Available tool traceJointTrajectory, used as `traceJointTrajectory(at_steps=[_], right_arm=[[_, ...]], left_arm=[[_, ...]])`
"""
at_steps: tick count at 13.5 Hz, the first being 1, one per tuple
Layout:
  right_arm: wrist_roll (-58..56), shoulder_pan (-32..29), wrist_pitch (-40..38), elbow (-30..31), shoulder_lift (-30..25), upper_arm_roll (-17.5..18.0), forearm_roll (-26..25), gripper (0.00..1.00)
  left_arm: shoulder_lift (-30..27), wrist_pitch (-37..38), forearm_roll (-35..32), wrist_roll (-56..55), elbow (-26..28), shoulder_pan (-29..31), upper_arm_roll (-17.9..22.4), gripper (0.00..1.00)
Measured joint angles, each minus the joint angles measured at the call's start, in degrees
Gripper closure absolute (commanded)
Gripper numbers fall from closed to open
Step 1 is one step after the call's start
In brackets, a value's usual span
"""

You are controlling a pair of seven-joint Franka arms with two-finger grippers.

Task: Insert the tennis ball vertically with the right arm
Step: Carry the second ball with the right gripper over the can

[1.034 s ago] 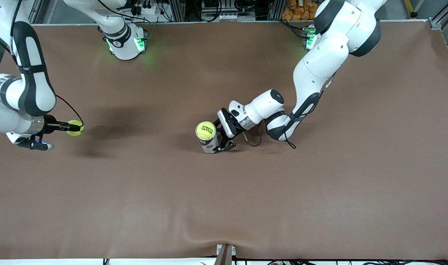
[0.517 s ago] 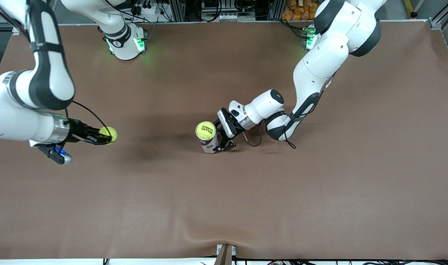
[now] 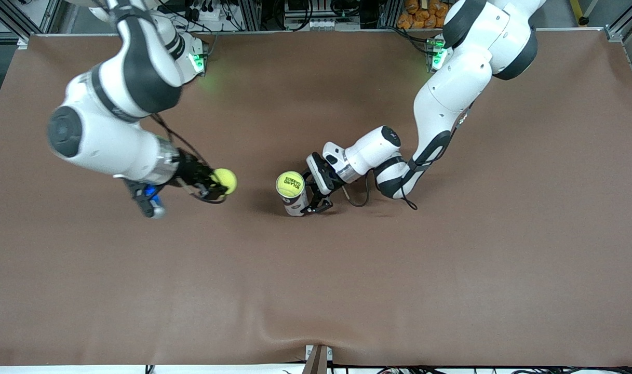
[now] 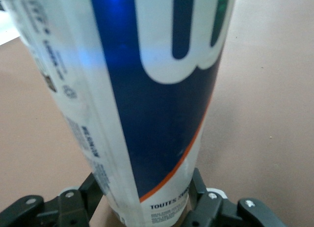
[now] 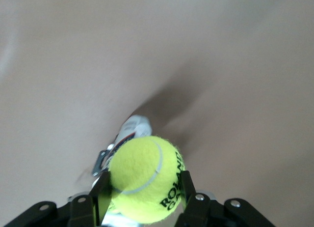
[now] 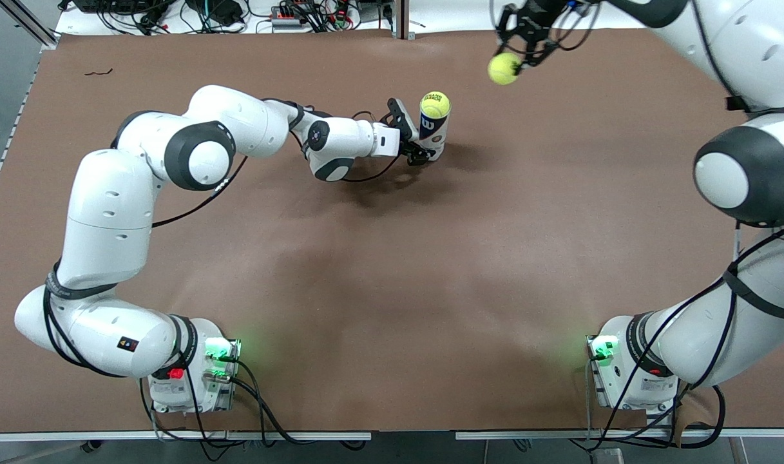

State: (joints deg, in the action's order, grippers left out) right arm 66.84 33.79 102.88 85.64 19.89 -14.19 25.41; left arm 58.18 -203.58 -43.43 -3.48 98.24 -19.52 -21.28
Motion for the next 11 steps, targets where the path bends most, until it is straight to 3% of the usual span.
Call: traceJointTrajectory(at_steps=[4, 11], right_arm=[[8.49, 4.33, 2.37, -5.69, 3.88, 0.00, 0.40, 1.00], [12.00, 8.71, 4.38, -6.28, 7.64, -0.02, 0.41, 1.00]], left_arm=[[0.00, 0.00, 0.00, 0.00, -0.03, 0.01, 0.00, 0.26], [0.00, 0.00, 0.00, 0.00, -0.04, 0.07, 0.00, 0.26]])
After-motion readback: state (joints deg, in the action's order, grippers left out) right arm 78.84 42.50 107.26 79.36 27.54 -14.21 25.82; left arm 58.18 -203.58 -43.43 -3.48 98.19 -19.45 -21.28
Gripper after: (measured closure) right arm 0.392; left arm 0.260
